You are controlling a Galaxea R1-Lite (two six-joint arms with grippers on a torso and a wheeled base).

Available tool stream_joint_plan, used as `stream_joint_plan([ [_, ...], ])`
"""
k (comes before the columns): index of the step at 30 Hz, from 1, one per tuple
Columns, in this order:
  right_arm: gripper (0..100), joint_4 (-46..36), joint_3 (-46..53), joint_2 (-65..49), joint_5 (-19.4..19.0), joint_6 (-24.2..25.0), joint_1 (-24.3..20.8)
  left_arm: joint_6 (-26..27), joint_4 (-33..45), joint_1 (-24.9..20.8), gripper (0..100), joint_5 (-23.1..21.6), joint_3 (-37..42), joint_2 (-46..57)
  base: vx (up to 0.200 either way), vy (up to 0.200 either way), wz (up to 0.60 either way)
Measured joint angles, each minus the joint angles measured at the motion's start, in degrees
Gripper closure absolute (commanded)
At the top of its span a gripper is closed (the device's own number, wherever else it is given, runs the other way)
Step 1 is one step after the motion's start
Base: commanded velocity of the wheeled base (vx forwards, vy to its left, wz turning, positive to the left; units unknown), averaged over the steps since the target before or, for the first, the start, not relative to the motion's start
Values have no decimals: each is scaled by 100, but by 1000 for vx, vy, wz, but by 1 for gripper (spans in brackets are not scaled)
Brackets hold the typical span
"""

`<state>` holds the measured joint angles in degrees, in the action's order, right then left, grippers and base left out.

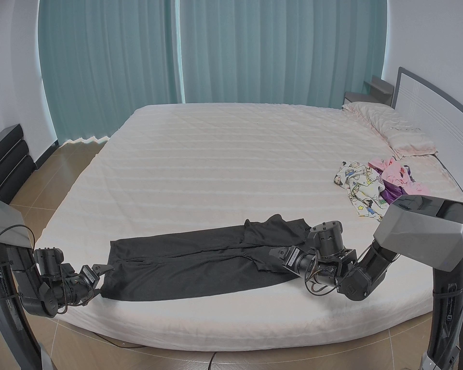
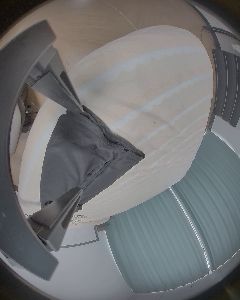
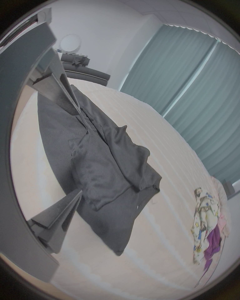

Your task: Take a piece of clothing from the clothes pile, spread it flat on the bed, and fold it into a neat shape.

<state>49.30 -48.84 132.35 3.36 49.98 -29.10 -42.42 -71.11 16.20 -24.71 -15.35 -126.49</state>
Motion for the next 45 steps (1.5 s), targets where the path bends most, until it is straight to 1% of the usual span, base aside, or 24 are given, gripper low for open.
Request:
stream_joint_plan([
  [5,0,7,33,-13,-2,341,18,0,-2,2,0,11,-2,-2,0,0,0],
  [15,0,24,-332,358,82,546,-151,0,-5,5,0,27,-5,-5,0,0,0],
  [20,0,11,-546,516,123,557,-204,-2,-2,2,0,24,-2,-5,0,0,0],
  [31,0,-30,-911,803,421,523,-288,0,-2,2,0,13,-5,-6,0,0,0],
  [39,0,-39,-1081,1007,761,372,-347,0,-2,5,0,24,-2,-6,0,0,0],
  [40,100,-39,-1097,1020,796,369,-351,0,-5,5,0,27,-2,-6,0,0,0],
  [45,100,-28,-1143,1097,930,380,-356,0,-5,5,0,27,-2,-6,0,0,0],
])
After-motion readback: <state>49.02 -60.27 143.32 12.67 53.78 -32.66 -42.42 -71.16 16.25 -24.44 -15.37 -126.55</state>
